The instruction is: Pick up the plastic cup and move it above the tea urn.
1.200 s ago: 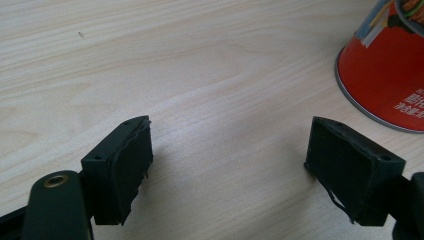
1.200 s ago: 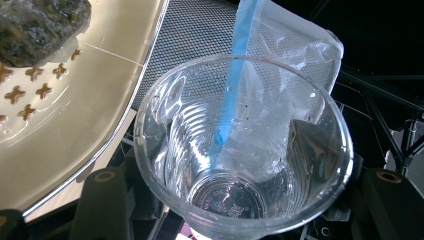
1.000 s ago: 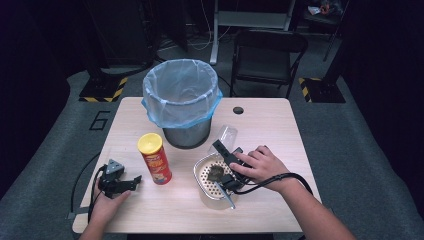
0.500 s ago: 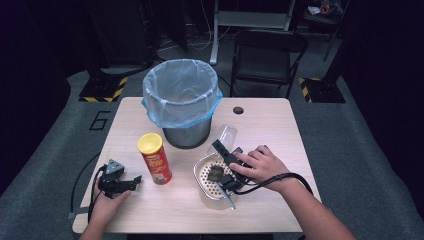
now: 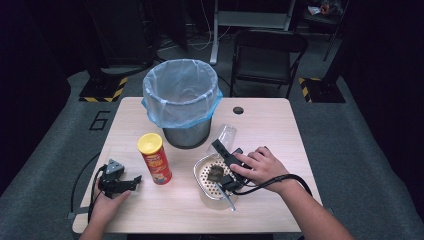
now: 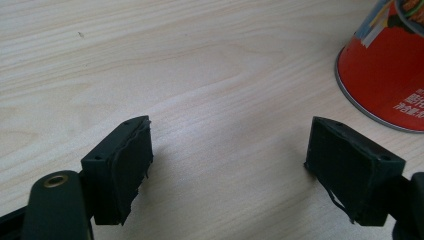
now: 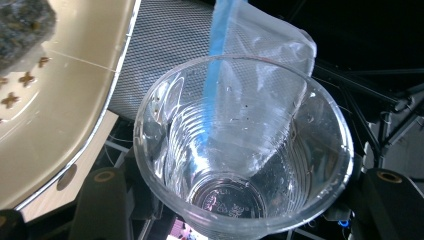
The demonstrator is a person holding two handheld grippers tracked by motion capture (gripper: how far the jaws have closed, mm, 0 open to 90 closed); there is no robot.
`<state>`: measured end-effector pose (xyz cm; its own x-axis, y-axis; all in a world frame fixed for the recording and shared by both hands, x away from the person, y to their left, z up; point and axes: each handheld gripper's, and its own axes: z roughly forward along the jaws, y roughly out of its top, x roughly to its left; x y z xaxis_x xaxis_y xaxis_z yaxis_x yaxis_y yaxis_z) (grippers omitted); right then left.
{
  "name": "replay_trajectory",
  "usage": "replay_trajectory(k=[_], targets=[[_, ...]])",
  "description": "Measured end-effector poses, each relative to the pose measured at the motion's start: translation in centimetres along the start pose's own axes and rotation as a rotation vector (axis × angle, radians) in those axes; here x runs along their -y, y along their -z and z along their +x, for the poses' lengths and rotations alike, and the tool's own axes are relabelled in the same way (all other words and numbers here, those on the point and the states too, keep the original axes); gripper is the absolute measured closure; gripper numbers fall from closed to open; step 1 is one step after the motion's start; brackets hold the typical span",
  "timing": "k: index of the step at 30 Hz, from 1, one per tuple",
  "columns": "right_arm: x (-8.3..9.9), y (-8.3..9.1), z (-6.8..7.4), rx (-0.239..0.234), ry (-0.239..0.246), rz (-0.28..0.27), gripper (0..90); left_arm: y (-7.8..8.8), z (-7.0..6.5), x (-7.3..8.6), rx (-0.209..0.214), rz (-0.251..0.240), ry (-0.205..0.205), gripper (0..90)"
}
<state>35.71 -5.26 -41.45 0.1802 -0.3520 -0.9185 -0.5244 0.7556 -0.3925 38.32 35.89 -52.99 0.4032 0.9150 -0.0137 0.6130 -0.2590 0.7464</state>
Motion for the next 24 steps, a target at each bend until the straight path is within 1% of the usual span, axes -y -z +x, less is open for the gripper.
replay_trajectory(k=[1,2,3,4,5,7,8,9,11,13,14,15,16,17,18,19,20,21,22,23,24], targets=[[0.0,0.1,0.2,0.01,-0.032,0.009,35.5,0.0,0.0,0.0,0.0,0.0,0.0,18.2],[0.0,0.1,0.2,0.011,-0.043,0.013,35.5,0.0,0.0,0.0,0.0,0.0,0.0,18.2],[0.1,0.1,0.0,0.025,-0.022,0.01,35.4,0.0,0.0,0.0,0.0,0.0,0.0,18.2],[0.1,0.1,-0.2,0.031,-0.016,0.004,35.4,0.0,0.0,0.0,0.0,0.0,0.0,18.2],[0.1,0.2,-0.1,0.037,-0.05,0.01,35.4,0.0,0.0,0.0,0.0,0.0,0.0,18.2],[0.3,0.3,-0.1,0.048,-0.148,0.018,35.3,0.0,0.0,0.0,0.0,0.0,0.0,18.2],[0.4,0.4,-0.1,0.061,-0.177,0.025,35.2,0.0,0.0,0.0,0.0,0.0,0.0,18.2],[0.6,0.3,-0.5,0.068,-0.191,0.023,35.2,0.0,0.0,0.0,0.0,0.0,0.0,18.2],[0.9,0.5,-0.6,0.08,-0.319,0.031,35.0,0.0,0.0,0.0,0.0,0.0,0.0,18.2],[1.2,0.5,-1.1,0.085,-0.417,0.021,34.9,0.0,0.0,0.0,0.0,0.0,0.0,18.2],[1.5,0.6,-1.5,0.09,-0.512,0.009,34.9,0.0,0.0,0.0,0.0,0.001,0.0,18.2],[1.7,0.7,-1.8,0.091,-0.59,0.001,34.8,0.0,0.0,0.0,0.0,0.0,0.0,18.2],[2.0,0.7,-2.1,0.097,-0.654,-0.006,34.8,0.0,0.0,0.0,0.0,0.0,0.0,18.2],[2.2,0.8,-2.3,0.091,-0.737,-0.012,34.7,0.0,0.0,0.0,0.0,0.001,0.0,18.2],[2.5,0.8,-2.5,0.083,-0.831,-0.024,34.7,0.0,0.0,0.0,0.0,0.001,-0.001,18.2],[2.8,0.8,-2.7,0.068,-0.904,-0.045,34.7,0.0,0.0,0.0,0.0,0.001,0.0,18.2],[3.0,0.8,-2.8,0.049,-0.959,-0.061,34.7,0.0,0.0,0.0,0.0,0.001,-0.001,18.2],[3.3,0.8,-3.0,0.026,-1.036,-0.079,34.7,0.0,0.0,0.0,0.0,0.0,0.0,18.2],[3.8,0.6,-3.1,-0.005,-1.117,-0.106,34.6,0.0,0.0,0.0,0.0,0.001,-0.001,18.2],[4.0,0.6,-3.1,-0.03,-1.181,-0.117,34.6,0.0,0.0,0.0,0.0,0.0,0.0,18.2],[4.4,0.5,-3.1,-0.062,-1.258,-0.134,34.6,0.0,0.0,0.0,0.0,0.0,0.0,18.2]])
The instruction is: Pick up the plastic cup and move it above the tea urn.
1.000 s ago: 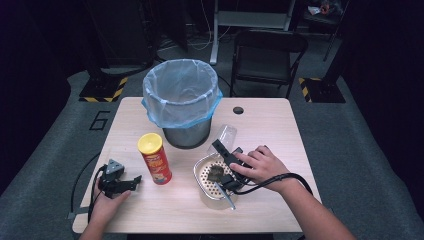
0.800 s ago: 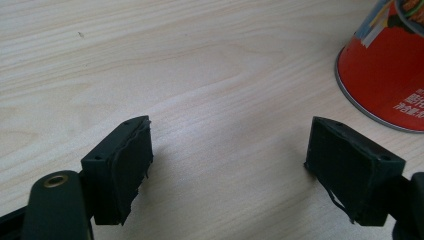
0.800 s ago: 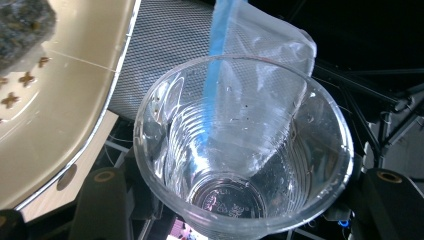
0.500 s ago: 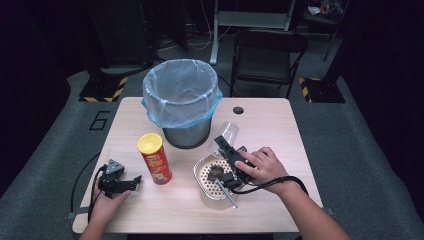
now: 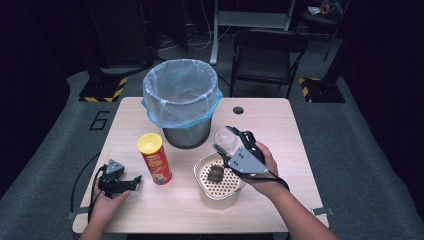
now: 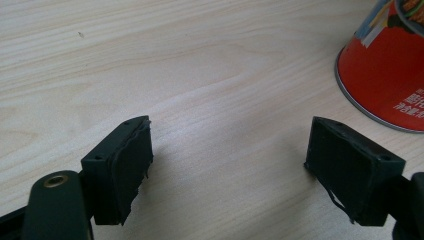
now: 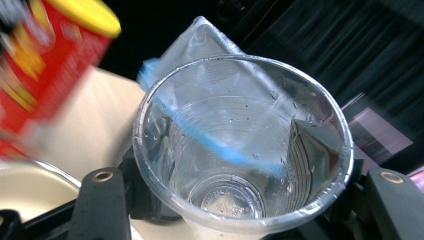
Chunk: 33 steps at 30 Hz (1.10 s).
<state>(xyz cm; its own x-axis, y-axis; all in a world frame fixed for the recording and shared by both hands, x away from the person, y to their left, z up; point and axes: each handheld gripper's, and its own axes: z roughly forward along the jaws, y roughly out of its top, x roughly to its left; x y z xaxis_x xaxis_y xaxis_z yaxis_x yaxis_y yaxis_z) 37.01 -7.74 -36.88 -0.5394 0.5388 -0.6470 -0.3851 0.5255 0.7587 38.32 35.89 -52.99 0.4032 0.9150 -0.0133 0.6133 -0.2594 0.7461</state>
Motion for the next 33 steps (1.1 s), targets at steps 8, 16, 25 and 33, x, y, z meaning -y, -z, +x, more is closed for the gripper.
replay_trajectory(k=[8,16,25,33], targets=[[1.9,-0.6,-2.6,-0.291,-0.672,-0.011,34.7,0.0,0.0,0.0,0.0,0.0,0.0,18.2],[2.8,-0.8,-3.5,-0.386,-0.909,-0.017,34.7,0.0,0.0,0.0,0.0,-0.002,0.001,18.2],[1.8,-0.3,-3.6,-0.346,-0.828,0.004,34.6,-0.1,-0.2,0.1,0.01,-0.005,-0.015,14.8],[-0.3,-0.6,-4.8,-0.338,-0.757,0.014,34.5,0.0,-0.3,0.0,0.029,0.012,-0.027,13.5]])
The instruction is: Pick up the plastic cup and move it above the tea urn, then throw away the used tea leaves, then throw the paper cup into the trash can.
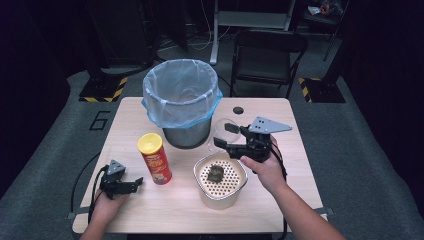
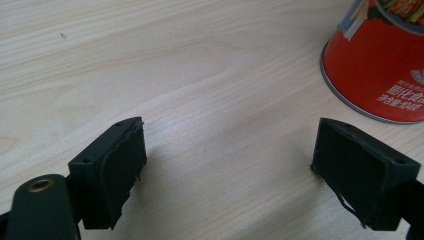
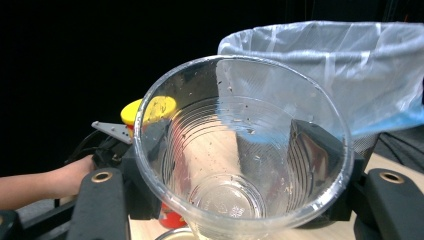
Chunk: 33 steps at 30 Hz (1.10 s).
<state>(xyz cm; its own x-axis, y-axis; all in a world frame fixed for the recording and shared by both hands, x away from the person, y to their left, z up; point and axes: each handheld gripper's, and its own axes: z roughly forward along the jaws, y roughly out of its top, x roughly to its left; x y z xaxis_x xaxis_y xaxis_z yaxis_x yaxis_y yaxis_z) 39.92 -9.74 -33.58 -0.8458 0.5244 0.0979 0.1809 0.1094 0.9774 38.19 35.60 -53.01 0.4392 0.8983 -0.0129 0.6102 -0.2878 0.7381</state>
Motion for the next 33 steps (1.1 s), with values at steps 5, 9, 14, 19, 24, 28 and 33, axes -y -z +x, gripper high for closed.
replay_trajectory(k=[5,9,14,19,24,28,33], targets=[[-1.4,-0.5,-0.1,0.017,0.029,0.012,34.4,-0.1,-0.1,0.1,-0.004,-0.013,0.006,13.5],[-2.1,-1.1,-0.4,0.036,0.016,0.024,34.4,-0.1,-0.1,0.1,-0.004,-0.014,0.007,13.5],[-3.0,-1.5,-0.5,0.036,-0.002,0.037,34.6,-0.1,-0.1,0.1,-0.004,-0.015,0.007,13.5],[-4.1,-1.7,-0.2,0.014,0.006,0.042,35.0,-0.1,-0.1,0.1,-0.004,-0.015,0.007,13.5],[-5.2,-1.8,-0.3,0.015,0.009,0.041,35.0,-0.1,-0.1,0.1,-0.004,-0.016,0.008,13.5],[-6.2,-1.9,-0.6,0.025,-0.002,0.036,34.9,-0.1,-0.1,0.1,-0.004,-0.016,0.008,13.5],[-7.4,-2.0,-1.2,0.043,-0.011,0.032,34.9,-0.1,-0.1,0.1,-0.004,-0.015,0.006,13.5]])
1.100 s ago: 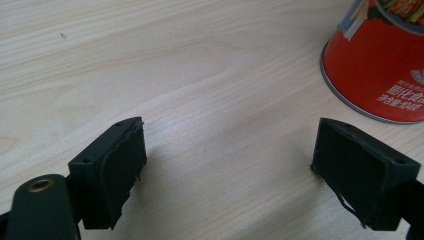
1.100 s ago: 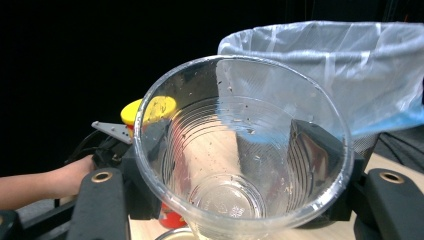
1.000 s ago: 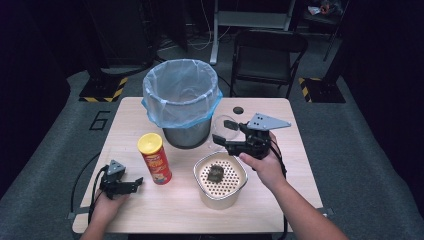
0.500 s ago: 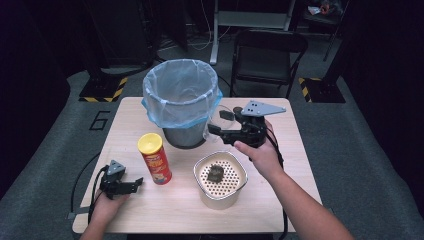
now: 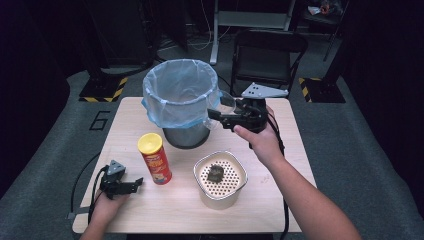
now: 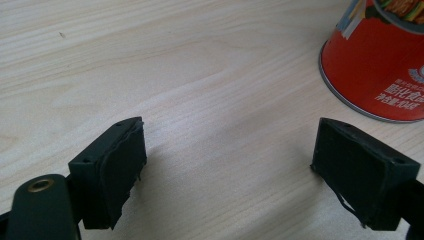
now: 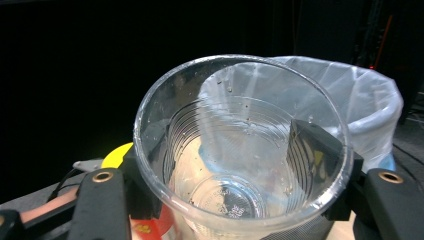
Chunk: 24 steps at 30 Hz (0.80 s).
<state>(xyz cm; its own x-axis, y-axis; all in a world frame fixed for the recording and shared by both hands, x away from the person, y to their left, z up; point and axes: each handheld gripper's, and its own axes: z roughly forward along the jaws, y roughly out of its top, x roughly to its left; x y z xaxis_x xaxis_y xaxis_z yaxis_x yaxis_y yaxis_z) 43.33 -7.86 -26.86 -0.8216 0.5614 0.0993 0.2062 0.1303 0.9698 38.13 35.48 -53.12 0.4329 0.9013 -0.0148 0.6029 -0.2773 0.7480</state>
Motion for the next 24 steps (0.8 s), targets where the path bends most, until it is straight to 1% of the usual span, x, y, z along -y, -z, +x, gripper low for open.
replay_trajectory(k=[4,10,13,16,18,21,22,23,24], targets=[[-0.9,-0.4,-0.3,0.024,0.015,0.009,34.9,0.0,0.0,0.0,0.001,0.0,-0.001,13.5],[-2.4,-1.1,-0.7,0.026,0.008,0.019,34.9,0.0,0.0,0.0,0.0,0.0,0.0,13.5],[-3.4,-1.5,-0.5,0.029,0.019,0.022,34.9,0.0,0.0,0.0,0.0,0.0,0.002,13.5],[-4.8,-2.1,-0.4,0.028,0.009,0.013,34.9,0.0,0.0,0.0,-0.001,0.0,0.001,13.5],[-5.7,-2.7,-0.6,0.038,-0.004,0.011,34.9,0.0,0.0,0.0,0.002,-0.001,0.006,13.5],[-6.7,-3.9,-0.9,0.058,-0.009,0.011,34.8,0.0,0.0,0.0,0.0,-0.001,0.002,13.5],[-7.1,-4.5,-1.1,0.067,-0.013,0.012,34.7,0.0,0.0,0.0,0.001,-0.001,0.002,13.5],[-7.4,-5.0,-1.3,0.076,-0.015,0.013,34.6,0.1,0.0,-0.1,0.007,0.012,0.0,13.5],[-7.7,-5.7,-1.5,0.089,-0.019,0.019,34.5,0.1,0.0,-0.1,0.008,0.012,-0.001,13.5]])
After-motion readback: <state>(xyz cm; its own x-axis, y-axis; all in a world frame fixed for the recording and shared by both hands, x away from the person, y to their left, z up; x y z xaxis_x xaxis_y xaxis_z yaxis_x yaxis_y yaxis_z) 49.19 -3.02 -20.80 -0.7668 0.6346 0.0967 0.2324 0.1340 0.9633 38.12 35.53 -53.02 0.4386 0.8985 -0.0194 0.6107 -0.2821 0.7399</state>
